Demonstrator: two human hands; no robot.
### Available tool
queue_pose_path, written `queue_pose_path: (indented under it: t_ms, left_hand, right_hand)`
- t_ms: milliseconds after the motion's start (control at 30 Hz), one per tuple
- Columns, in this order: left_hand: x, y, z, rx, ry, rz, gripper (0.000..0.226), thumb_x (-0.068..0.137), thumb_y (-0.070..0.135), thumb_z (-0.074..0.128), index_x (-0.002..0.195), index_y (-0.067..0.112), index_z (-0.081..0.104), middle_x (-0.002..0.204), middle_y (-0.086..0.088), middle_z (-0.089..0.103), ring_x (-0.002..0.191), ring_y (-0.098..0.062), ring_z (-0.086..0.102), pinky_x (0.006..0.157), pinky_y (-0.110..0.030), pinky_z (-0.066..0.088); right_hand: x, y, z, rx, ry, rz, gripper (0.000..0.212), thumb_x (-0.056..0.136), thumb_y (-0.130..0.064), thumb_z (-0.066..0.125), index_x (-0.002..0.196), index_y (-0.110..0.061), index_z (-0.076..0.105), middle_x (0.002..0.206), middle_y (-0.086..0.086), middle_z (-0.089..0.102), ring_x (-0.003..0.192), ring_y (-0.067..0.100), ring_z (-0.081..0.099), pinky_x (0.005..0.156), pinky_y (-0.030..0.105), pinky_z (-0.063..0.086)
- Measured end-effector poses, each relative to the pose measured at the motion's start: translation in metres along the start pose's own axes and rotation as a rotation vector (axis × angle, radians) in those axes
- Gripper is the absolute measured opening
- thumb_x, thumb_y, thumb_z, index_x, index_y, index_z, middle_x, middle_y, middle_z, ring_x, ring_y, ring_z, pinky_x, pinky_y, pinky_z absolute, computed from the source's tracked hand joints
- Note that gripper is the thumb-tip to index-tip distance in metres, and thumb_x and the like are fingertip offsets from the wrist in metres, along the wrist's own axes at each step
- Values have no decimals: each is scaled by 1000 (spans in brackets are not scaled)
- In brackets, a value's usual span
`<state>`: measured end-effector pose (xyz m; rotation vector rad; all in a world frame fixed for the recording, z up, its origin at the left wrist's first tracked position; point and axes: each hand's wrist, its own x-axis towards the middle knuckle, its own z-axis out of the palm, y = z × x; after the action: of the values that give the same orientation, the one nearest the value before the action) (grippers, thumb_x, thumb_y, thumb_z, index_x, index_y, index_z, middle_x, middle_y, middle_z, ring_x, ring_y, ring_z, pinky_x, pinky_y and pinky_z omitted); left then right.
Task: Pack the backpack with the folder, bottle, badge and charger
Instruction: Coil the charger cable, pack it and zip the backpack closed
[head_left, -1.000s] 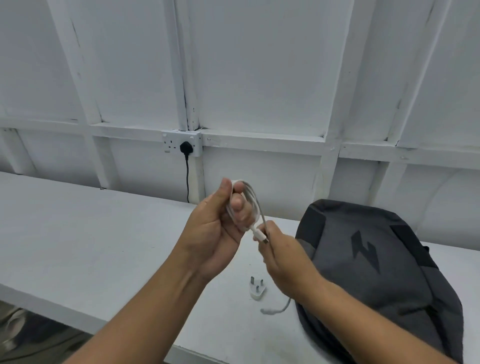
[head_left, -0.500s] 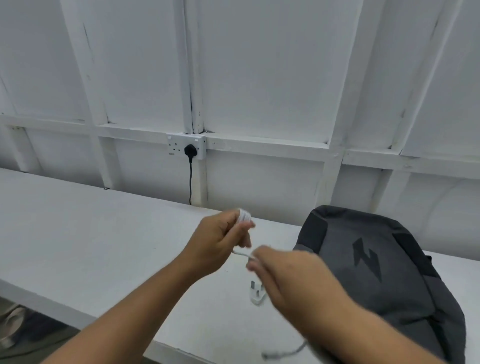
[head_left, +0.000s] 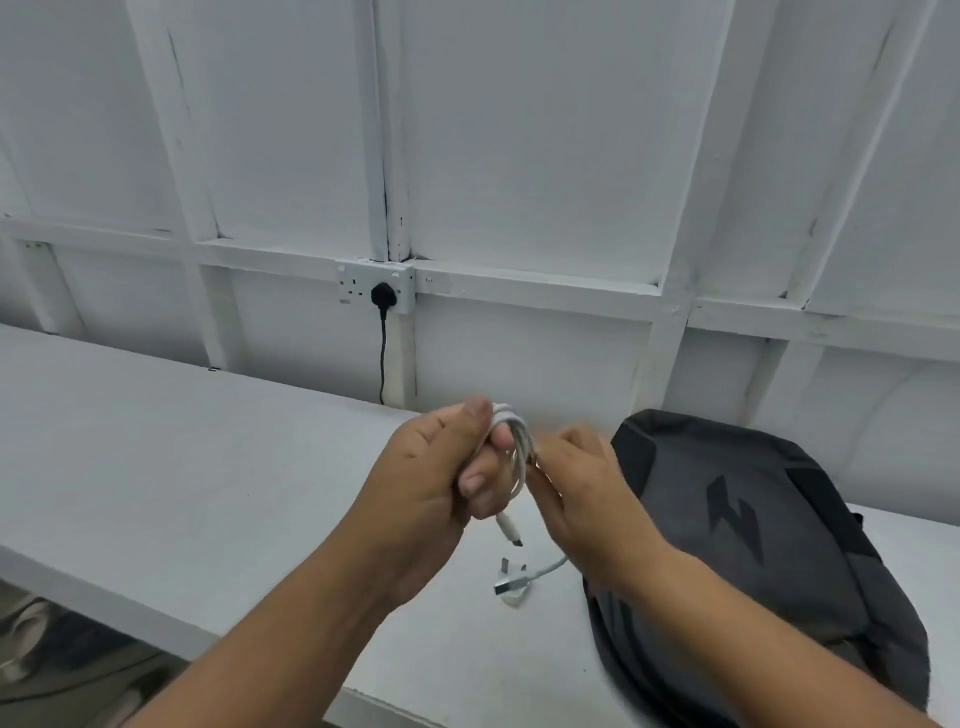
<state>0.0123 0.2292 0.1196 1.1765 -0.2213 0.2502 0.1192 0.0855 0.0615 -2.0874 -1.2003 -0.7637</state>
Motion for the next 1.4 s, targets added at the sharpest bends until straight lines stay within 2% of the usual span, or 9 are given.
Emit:
queue_pose_path:
  t_ms: [100,233,367,533,700,833,1000,1233,1400]
  left_hand:
    - [12,11,9,-133,56,8,35,92,39,52,72,12,61,48,6,36,45,-10,33,53,-23,29]
    - [32,26,14,-260,123,147,32,90,39,52,78,11,61,49,6,44,46,-8,40,53,-19,35]
    - [54,31,8,-171,233,268,31,102,32,47,95,6,64,62,3,66,57,-9,59,61,-18,50]
    - [59,3,-6,299,291,319,30,105,30,46,103,9,66,79,-3,77,74,-15,70,72,-23,56]
    - [39,-29,-23,842,-54,204,47,106,38,35,83,13,67,68,-6,68,64,-16,63,64,-20,49]
    - [14,-37,-26,577,-248,-28,78,98,68,17,83,11,68,58,-3,56,60,-19,51,66,-27,45]
    - [-2,-26,-14,212,-176,-107,57,94,56,38,71,12,65,47,2,38,49,-18,35,58,-29,34]
    - [-3,-10,-9,35,-37,-90,36,92,39,54,66,15,61,44,7,31,42,-11,27,62,-39,14]
    - [0,-7,-4,-19,12,-76,40,92,46,55,68,15,62,46,8,33,43,-9,32,54,-24,30]
  right_hand:
    - [-13,-22,17,79,29,188,22,100,-25,51,83,-36,43,73,-26,38,81,5,37,76,24,33]
    - [-25,-46,30,265,-115,332,11,94,-12,64,91,-22,68,80,-24,61,75,-12,53,72,3,35]
    - [-30,-78,13,452,-326,489,16,104,-29,48,95,-28,61,77,-8,70,62,2,55,59,14,38]
    - [-13,-98,-33,184,-508,404,28,105,-50,30,97,-28,45,88,-10,61,83,14,55,76,34,44]
    - [22,-82,-80,-362,-384,-30,42,101,-53,25,89,-25,54,77,-6,64,68,24,60,60,35,44]
    - [48,-45,-99,-201,-470,8,39,100,-51,45,90,-20,65,75,-7,61,69,14,55,64,32,46]
    - [48,-18,-76,299,-290,116,20,95,-37,64,87,-20,72,60,-12,52,58,7,47,54,18,37]
    - [13,-32,-29,765,-158,342,25,102,-32,47,98,-28,71,53,-12,43,48,10,36,48,27,35]
    - [1,-47,-21,845,-108,397,33,106,-30,36,104,-34,68,55,1,40,50,21,34,48,42,31]
